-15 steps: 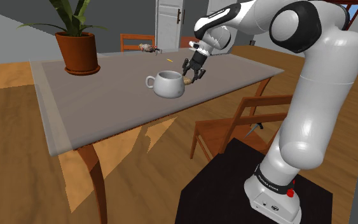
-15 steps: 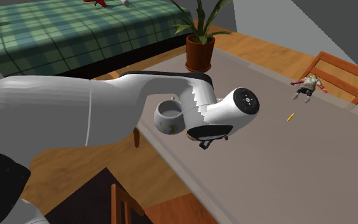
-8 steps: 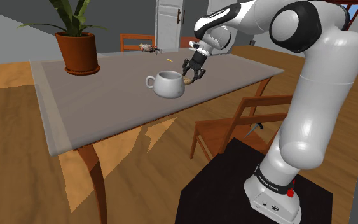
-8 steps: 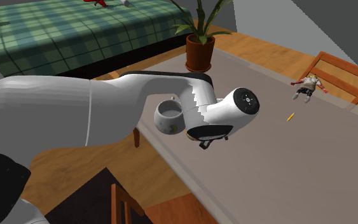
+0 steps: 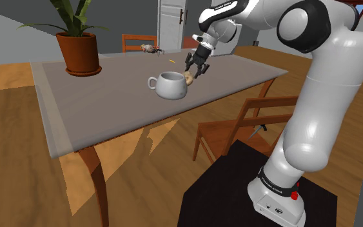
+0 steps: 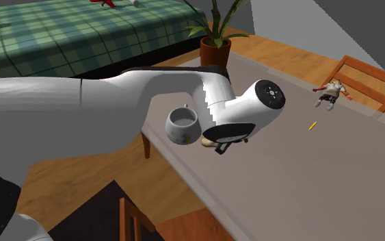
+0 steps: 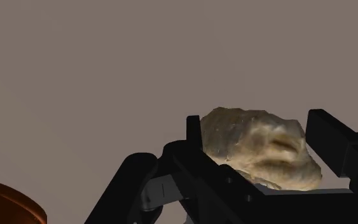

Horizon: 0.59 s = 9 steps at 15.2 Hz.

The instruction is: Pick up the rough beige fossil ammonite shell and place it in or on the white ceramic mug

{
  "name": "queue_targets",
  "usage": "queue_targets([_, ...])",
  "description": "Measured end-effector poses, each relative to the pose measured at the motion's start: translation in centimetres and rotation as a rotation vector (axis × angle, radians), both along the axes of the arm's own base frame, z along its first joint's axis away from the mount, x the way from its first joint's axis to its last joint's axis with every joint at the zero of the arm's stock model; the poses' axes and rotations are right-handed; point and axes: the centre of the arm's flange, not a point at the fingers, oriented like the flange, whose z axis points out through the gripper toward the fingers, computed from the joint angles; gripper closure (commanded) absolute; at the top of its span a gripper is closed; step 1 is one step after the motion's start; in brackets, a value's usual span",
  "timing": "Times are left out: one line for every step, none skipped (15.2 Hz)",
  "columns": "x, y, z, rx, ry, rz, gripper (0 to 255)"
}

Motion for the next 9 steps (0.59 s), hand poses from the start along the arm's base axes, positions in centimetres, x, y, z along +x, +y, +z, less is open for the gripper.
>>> queue_targets([-0.1,-0.1,0.6,0.000,0.000,0.000,255])
queue_targets([-0.1,-0.2,1.0,0.000,0.000,0.000,255])
queue_targets([-0.1,-0.2,1.6,0.000,0.000,0.000,255])
queue_targets([0.0,-0.1,2.1,0.000,0.000,0.000,255])
queue_targets([-0.1,-0.2,2.6,0.000,0.000,0.000,255])
queue_targets([-0.1,-0.2,3.1,0.000,0.000,0.000,255])
queue_targets([-0.1,-0.1,3.7,0.000,0.000,0.000,255])
queue_targets([-0.2,-0.1,4.4,0.000,0.000,0.000,255])
queue_targets([-0.1,-0.1,4.9,0.000,0.000,0.000,255])
